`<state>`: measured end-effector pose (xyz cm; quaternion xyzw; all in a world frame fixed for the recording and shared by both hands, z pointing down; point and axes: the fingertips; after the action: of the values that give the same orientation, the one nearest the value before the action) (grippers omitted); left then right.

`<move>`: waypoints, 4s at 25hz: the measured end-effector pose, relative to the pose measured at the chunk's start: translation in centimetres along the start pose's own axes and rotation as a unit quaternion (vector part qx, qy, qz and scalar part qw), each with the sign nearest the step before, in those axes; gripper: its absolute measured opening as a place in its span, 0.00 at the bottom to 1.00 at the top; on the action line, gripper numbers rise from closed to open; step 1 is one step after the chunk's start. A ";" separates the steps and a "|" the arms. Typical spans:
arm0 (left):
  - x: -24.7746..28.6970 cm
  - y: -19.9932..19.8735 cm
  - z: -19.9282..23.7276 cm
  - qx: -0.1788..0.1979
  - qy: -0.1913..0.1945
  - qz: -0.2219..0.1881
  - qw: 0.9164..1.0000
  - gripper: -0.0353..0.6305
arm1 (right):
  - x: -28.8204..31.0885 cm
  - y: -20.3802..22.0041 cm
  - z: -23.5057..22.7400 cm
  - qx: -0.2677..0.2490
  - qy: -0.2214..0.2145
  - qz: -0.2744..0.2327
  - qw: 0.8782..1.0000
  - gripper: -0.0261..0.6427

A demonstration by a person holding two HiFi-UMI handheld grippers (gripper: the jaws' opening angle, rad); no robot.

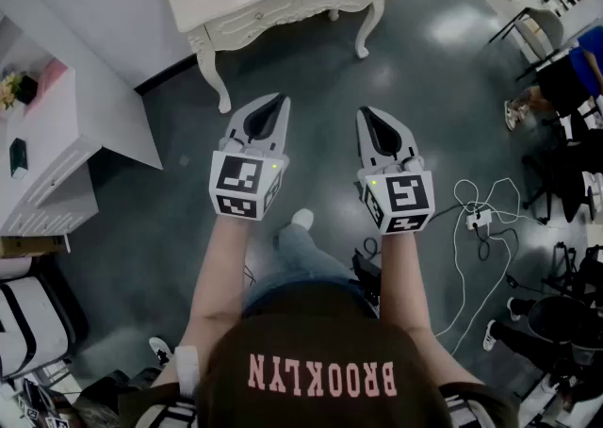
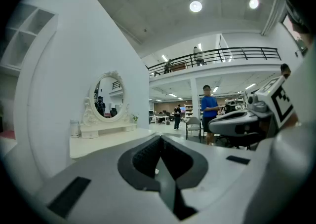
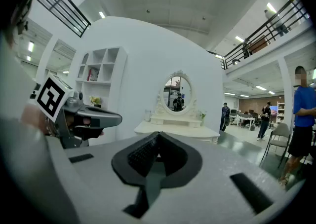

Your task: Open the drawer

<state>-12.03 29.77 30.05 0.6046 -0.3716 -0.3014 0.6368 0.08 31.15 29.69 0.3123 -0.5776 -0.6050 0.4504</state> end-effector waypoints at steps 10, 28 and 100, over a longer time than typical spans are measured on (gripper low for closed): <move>7.3 -0.9 3.8 0.004 0.021 0.012 1.000 0.06 | 6.9 -0.7 -3.7 0.015 0.022 0.000 1.000 0.03; 17.1 -1.6 5.8 0.001 0.033 0.013 0.999 0.06 | 13.4 -0.4 -10.5 0.003 0.036 0.007 0.999 0.04; 63.3 11.1 33.0 -0.076 0.012 0.162 0.984 0.06 | 71.3 29.8 -32.4 0.076 -0.016 0.341 0.937 0.25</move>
<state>-6.06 -40.02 47.74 0.4899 -0.4332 -0.2142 0.7256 6.20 -44.78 64.64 0.1202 -0.7006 -0.3745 0.5953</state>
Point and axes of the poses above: the fingertips, and each gripper's own axes: x forward along the fingers, z to its left, y out of its underside, and after that the axes turned 6 degrees about y, right-handed
